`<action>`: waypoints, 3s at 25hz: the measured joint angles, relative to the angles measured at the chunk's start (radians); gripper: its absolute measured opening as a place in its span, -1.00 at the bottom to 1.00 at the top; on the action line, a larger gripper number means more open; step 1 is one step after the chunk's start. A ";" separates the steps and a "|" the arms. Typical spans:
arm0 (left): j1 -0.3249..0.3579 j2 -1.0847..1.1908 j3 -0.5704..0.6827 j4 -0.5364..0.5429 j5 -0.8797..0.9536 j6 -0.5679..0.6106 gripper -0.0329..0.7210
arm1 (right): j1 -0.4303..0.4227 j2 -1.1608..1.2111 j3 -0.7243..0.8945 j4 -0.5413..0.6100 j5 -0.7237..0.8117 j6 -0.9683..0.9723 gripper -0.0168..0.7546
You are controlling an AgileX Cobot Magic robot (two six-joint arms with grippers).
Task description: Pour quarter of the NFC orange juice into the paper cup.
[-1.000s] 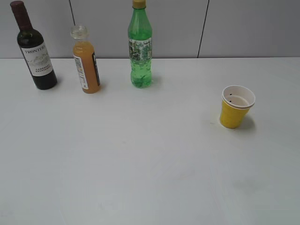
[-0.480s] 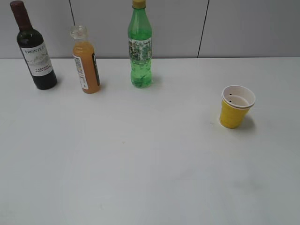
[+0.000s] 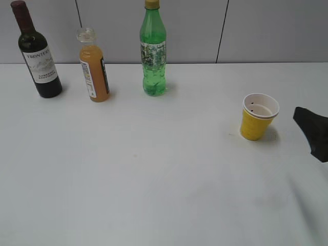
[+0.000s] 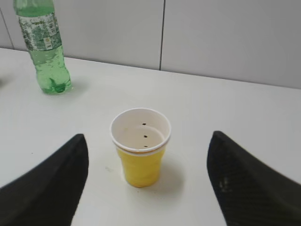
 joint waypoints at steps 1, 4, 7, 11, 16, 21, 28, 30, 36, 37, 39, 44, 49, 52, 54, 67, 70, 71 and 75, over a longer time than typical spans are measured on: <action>0.000 0.000 0.000 0.000 0.000 0.000 0.39 | 0.000 0.050 0.000 -0.013 -0.039 0.008 0.74; 0.000 0.000 0.000 0.000 0.000 0.000 0.39 | 0.000 0.188 0.000 -0.026 -0.170 0.016 0.79; 0.000 0.000 0.000 0.000 0.000 0.000 0.39 | 0.000 0.322 0.001 -0.027 -0.294 0.020 0.80; 0.000 0.000 0.000 0.000 0.000 0.000 0.43 | 0.000 0.490 0.000 -0.014 -0.437 0.006 0.79; 0.000 0.000 0.000 -0.002 0.000 0.000 0.81 | 0.000 0.676 -0.008 0.035 -0.475 -0.051 0.79; 0.000 0.000 0.000 -0.003 0.000 0.000 0.85 | 0.000 0.788 -0.065 0.046 -0.478 -0.076 0.79; 0.000 0.000 0.000 -0.003 0.000 0.000 0.83 | 0.000 0.889 -0.159 0.047 -0.481 -0.081 0.79; 0.000 0.000 0.000 -0.003 0.000 0.000 0.82 | 0.000 0.911 -0.183 0.046 -0.481 -0.082 0.79; 0.000 0.000 0.000 -0.003 0.000 0.000 0.78 | 0.000 0.973 -0.251 0.033 -0.481 -0.082 0.77; 0.000 0.000 0.000 -0.003 0.000 0.000 0.77 | 0.000 0.983 -0.263 0.029 -0.481 -0.082 0.77; 0.000 0.000 0.000 -0.003 0.000 0.000 0.75 | 0.000 1.000 -0.286 0.026 -0.482 -0.082 0.77; 0.000 0.000 0.000 -0.003 0.000 0.000 0.71 | 0.000 1.054 -0.337 0.008 -0.483 -0.080 0.76; 0.000 0.000 0.000 -0.003 0.000 0.000 0.68 | 0.000 1.096 -0.390 -0.020 -0.489 -0.080 0.76; 0.000 0.000 0.000 -0.003 0.000 0.000 0.67 | 0.000 1.121 -0.421 -0.021 -0.502 -0.080 0.76; 0.000 0.000 0.000 -0.003 0.000 0.000 0.67 | 0.000 1.138 -0.440 -0.022 -0.514 -0.074 0.76; 0.000 0.000 0.000 -0.003 0.000 0.000 0.65 | 0.000 1.155 -0.490 -0.039 -0.506 -0.042 0.51; 0.000 0.000 0.000 -0.003 0.000 0.000 0.65 | 0.000 1.155 -0.490 -0.051 -0.505 -0.041 0.40; 0.000 0.000 0.000 -0.003 0.000 0.000 0.65 | 0.000 1.155 -0.490 -0.054 -0.505 -0.041 0.37; 0.000 0.000 0.000 -0.003 0.000 0.000 0.64 | 0.000 1.155 -0.490 -0.066 -0.504 -0.042 0.28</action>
